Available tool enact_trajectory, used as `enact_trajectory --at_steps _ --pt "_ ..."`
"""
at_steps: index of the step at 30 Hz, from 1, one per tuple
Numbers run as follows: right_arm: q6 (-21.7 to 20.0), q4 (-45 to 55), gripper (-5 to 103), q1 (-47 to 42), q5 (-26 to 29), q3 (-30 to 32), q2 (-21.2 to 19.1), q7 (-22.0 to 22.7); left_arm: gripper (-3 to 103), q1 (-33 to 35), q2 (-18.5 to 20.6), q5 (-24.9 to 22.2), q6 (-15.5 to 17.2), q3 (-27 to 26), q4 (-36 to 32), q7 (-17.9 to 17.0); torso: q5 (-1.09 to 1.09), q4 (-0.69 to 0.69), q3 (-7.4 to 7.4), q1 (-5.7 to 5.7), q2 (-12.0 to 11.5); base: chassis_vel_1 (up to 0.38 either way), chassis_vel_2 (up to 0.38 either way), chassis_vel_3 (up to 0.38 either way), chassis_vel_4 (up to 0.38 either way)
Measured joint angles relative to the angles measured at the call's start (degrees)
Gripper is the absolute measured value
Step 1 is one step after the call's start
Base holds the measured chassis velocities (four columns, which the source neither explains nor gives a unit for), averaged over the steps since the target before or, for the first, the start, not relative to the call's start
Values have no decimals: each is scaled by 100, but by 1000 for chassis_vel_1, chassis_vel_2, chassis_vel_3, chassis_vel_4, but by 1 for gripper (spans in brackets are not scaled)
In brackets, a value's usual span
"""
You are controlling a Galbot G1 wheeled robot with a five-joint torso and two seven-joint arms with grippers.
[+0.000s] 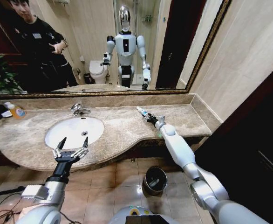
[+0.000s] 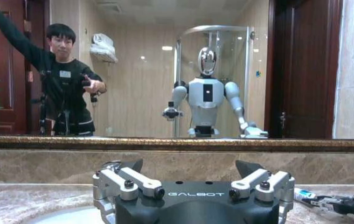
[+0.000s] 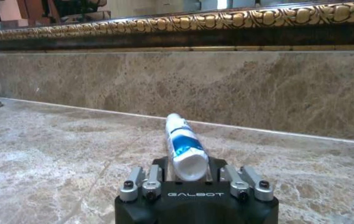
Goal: Pick up the trash from the sink and place it in the trash bin.
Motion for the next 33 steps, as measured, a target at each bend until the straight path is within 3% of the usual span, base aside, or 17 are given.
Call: enact_trajectory --at_steps 7,15,26,33 --pt "-27 178 28 -69 13 -16 -86 57 100 0 0 0 0 0 0 0 0 0 0 0 0 0 0 0 0" --pt "-100 449 27 -179 90 -24 -138 121 100 0 0 0 0 0 0 0 1 1 0 0 0 0 0 0 0" --pt "-484 1966 27 -884 522 32 -686 483 100 0 0 0 0 0 0 0 1 0 0 0 0 0 0 0 0" --pt "-499 2491 27 -1325 594 297 -907 517 100 0 0 0 0 0 0 0 1 1 0 0 0 0 0 0 0"
